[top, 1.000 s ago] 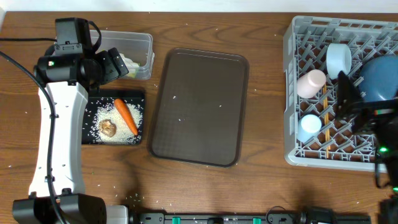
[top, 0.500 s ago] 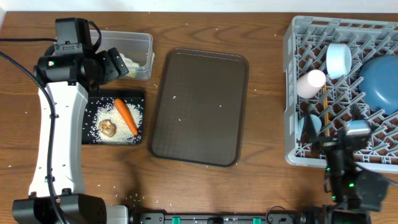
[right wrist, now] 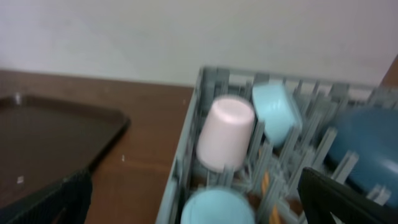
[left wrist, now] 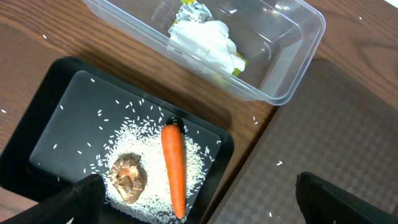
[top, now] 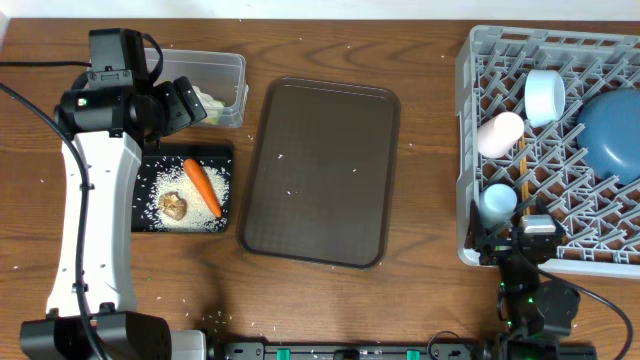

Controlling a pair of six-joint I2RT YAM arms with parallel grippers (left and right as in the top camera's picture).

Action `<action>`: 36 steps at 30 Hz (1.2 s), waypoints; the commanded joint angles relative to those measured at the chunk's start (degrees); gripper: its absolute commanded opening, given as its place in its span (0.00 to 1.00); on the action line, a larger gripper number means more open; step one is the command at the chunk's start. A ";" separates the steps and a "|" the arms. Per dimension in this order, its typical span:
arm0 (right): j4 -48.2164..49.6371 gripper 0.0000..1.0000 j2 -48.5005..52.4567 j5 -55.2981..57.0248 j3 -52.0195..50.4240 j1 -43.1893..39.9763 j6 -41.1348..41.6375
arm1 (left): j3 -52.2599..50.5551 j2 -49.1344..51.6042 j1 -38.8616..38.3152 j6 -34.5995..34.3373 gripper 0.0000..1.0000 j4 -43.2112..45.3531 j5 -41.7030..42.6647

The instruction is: Sort waste into correct bins and load items into the dishwasher rack

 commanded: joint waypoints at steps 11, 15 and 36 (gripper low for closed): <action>-1.95 0.99 -4.02 0.52 -0.61 1.95 -0.11 | 0.61 0.07 0.11 -0.09 0.98 -0.04 -0.31; -1.95 0.99 -4.00 0.55 -0.61 1.95 -0.13 | 0.61 0.07 0.11 -0.09 0.98 -0.02 -0.31; -1.95 0.99 -4.00 0.52 -0.61 1.95 -0.11 | 0.61 0.07 0.11 -0.09 0.98 -0.02 -0.31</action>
